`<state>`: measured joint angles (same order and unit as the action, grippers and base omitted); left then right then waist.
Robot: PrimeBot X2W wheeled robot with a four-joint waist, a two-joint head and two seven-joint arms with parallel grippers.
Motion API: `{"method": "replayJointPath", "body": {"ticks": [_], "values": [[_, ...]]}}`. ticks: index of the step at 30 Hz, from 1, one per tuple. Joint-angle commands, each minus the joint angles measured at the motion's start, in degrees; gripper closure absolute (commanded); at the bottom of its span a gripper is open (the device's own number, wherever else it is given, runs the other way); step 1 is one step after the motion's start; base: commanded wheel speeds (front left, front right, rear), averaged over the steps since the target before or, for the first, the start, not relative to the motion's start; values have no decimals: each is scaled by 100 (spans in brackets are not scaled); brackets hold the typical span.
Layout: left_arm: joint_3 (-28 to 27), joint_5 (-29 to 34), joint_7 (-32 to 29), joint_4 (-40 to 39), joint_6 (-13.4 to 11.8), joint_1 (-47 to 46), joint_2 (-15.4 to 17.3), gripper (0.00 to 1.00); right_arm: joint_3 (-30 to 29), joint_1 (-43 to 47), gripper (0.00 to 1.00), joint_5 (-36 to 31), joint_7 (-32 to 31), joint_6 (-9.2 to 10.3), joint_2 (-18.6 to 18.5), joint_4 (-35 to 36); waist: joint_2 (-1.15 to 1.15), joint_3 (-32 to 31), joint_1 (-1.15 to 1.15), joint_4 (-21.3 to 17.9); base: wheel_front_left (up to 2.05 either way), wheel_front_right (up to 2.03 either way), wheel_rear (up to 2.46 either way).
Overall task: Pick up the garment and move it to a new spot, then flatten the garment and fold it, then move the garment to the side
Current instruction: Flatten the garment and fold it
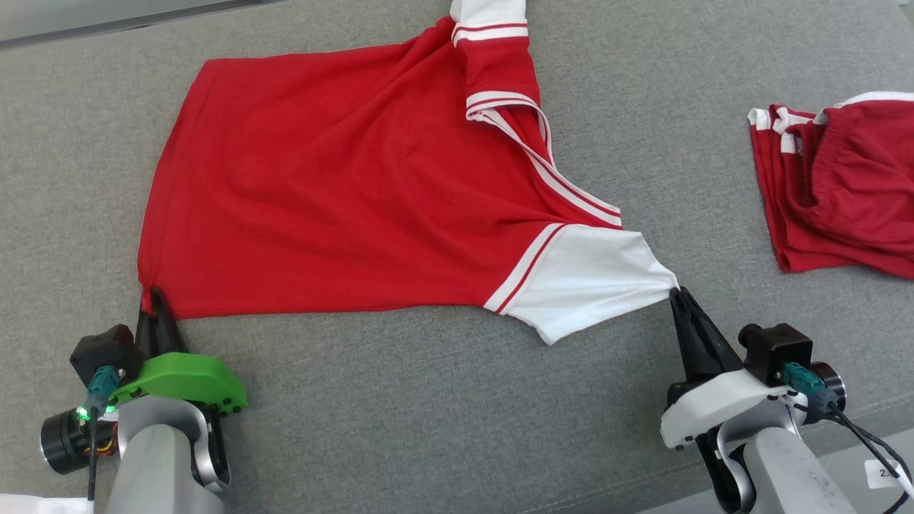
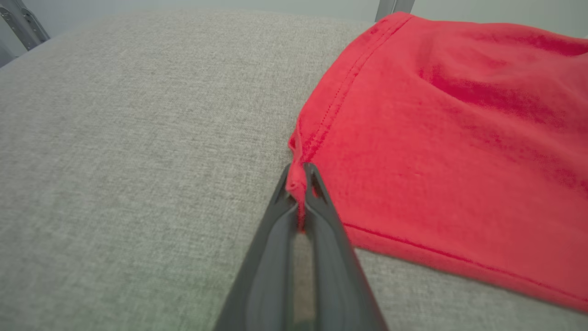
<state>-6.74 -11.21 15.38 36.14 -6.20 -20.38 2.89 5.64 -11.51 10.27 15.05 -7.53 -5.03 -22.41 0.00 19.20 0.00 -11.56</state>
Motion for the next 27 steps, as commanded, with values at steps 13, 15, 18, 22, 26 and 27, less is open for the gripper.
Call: {"method": "replayJointPath", "body": {"ticks": [13, 15, 18, 22, 26, 27], "values": [[353, -176, -28, -1084, 114, 583, 13, 100, 388, 117, 100, 806, 17, 8, -63, 1210, 0, -766, 0, 291, 0, 0, 0], [344, -128, -28, -1198, 168, 603, 14, 100, 395, 120, 100, 923, 17, 7, -66, 1353, 0, -921, 0, 308, 0, 0, 0], [343, -55, -28, -1368, 255, 605, 13, 100, 408, 27, 100, 1022, 17, 7, -108, 1572, 0, -1165, 0, 334, 0, 0, 0], [306, 13, -27, -1585, 383, 474, 15, 100, 359, -184, 100, 1098, 17, 6, -179, 1825, 0, -1454, 0, 364, 0, 0, 0], [284, 77, -28, -1802, 510, 303, 14, 100, 234, -469, 100, 1079, 17, 6, -313, 2054, 0, -1674, 0, 418, 0, 0, 0], [289, 108, -28, -1821, 530, 268, 14, 100, 200, -537, 100, 1059, 17, 6, -338, 2097, 0, -1702, 0, 431, 0, 0, 0]]}}
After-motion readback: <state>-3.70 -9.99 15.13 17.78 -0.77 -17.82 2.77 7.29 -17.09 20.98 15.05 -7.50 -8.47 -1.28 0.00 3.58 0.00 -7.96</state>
